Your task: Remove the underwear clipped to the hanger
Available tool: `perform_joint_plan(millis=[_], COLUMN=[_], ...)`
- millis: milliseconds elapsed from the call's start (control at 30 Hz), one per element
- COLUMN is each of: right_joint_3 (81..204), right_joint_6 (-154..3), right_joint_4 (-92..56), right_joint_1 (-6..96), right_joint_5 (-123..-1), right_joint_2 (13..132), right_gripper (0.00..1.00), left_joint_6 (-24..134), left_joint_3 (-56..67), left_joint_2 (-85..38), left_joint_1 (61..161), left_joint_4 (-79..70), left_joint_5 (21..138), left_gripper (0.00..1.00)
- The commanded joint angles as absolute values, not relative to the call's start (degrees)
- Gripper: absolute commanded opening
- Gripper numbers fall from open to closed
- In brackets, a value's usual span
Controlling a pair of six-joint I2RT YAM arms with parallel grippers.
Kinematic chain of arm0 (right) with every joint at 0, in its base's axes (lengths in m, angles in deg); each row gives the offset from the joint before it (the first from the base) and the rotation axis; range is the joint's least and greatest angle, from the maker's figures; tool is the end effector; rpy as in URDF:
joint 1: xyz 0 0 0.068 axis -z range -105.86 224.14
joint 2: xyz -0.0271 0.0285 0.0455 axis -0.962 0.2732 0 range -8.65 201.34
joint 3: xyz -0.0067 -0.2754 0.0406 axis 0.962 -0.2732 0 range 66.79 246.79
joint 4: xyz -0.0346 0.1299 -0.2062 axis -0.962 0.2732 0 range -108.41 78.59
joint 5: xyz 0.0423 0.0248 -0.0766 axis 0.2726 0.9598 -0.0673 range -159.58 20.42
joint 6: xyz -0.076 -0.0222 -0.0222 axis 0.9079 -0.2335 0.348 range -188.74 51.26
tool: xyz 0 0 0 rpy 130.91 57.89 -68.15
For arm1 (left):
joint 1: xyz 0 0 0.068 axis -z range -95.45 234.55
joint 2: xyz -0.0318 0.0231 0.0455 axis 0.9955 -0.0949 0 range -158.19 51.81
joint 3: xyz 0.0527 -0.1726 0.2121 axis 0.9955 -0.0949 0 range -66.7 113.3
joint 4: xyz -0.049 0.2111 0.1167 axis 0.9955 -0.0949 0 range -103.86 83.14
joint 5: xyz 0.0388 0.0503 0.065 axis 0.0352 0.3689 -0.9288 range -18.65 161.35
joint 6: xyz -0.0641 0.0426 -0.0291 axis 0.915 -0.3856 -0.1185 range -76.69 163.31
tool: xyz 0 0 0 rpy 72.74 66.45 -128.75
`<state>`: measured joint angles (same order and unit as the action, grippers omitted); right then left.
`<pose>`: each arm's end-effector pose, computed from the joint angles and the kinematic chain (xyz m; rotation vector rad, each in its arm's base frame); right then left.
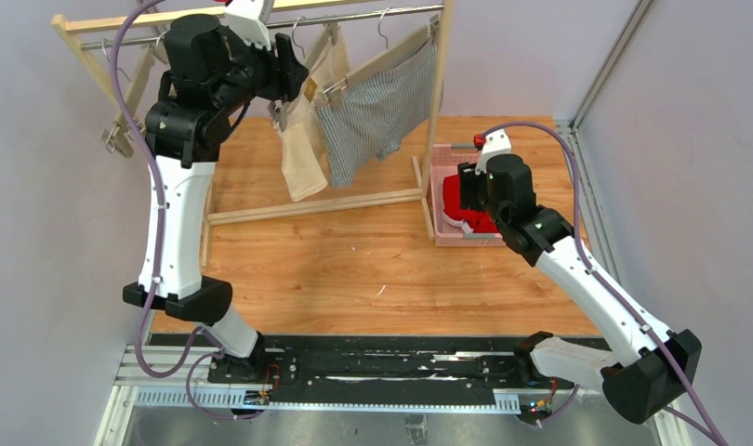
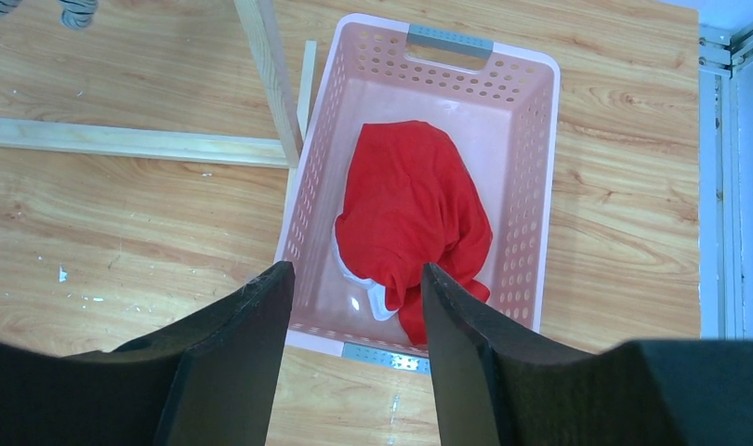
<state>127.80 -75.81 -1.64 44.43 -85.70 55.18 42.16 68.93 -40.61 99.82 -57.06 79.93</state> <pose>0.2416 0.1149 0.3564 -0.1862 1.8932 0.1670 0.2872 -0.0896 0.5657 0.3537 1.6638 -0.3110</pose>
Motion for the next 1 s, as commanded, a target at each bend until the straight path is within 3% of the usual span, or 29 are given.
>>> perform_joint_plan(millis=[0, 167, 400, 567, 967], right_joint_3=[128.25, 127.66, 127.22, 126.91, 125.54], right_joint_6=[-74.57, -74.55, -74.64, -74.63, -73.93], right_joint_4=[-1.8, -2.2, -3.12, -3.44, -4.14], right_joint_1=[43.57, 43.58, 43.53, 43.48, 43.54], right_joint_5=[-86.9, -86.72, -86.13, -85.94, -85.26], right_joint_2=[54.92, 54.5, 54.3, 54.3, 54.68], right_gripper=[0.54, 0.54, 0.54, 0.54, 0.54], left_joint_6=[39.81, 38.62, 37.96, 37.52, 38.12], left_joint_3=[67.75, 67.59, 66.17, 65.0, 62.3], left_joint_2=[-40.96, -41.29, -41.32, -41.47, -38.16], left_joint_1=[100.42, 100.39, 100.41, 100.41, 100.43], left_joint_4=[-57.88, -58.74, -58.83, -58.81, -50.67], left_joint_5=[77.31, 75.72, 75.05, 75.43, 75.8], left_gripper=[0.57, 0.52, 0.34, 0.0, 0.0])
